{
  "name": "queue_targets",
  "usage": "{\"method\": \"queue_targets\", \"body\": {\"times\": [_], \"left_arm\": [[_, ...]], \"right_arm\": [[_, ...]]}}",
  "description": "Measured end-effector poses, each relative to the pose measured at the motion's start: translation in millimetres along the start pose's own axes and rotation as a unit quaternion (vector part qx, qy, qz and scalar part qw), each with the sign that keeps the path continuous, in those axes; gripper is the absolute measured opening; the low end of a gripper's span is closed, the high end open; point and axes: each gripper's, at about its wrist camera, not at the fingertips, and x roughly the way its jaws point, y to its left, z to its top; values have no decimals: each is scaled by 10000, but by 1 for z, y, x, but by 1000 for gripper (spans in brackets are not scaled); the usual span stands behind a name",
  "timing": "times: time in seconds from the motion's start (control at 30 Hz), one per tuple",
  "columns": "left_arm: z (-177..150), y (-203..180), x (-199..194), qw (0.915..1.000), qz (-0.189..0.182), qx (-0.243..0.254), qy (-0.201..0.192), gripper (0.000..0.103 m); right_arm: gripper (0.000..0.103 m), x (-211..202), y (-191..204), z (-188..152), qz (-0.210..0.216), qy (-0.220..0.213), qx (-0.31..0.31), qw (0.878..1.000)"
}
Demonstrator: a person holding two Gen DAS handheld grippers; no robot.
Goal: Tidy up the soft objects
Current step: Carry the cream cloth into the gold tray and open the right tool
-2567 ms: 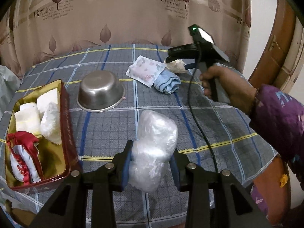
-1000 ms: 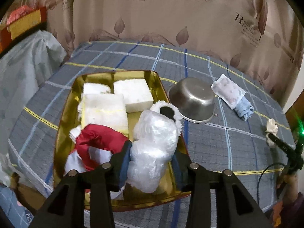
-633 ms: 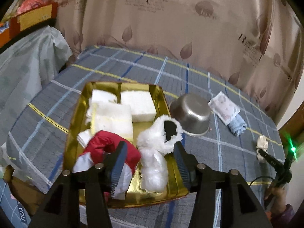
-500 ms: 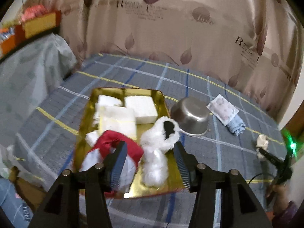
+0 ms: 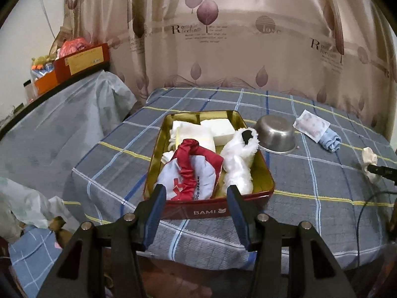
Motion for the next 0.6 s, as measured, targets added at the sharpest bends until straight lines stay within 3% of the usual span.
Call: {"method": "queue_targets", "body": {"times": [0.1,0.3,0.47,0.6], "left_arm": [[-1,3,0,9999,-74,-81,21,52],[4,16,-4,9995,-16,-314,-70,52],[7,27,-4,9988,151,-474,-34,52],[8,33,-4,9981,276,-552,-34,52]], "right_arm": [[13,-18,26,5,310,-85,-109,9994],[13,-34,117,32,1107,-146,-644,9917],[13,-12,212,51,1811,104,-1178,9763],[13,18,282,57,2114,416,-1655,9624]]}}
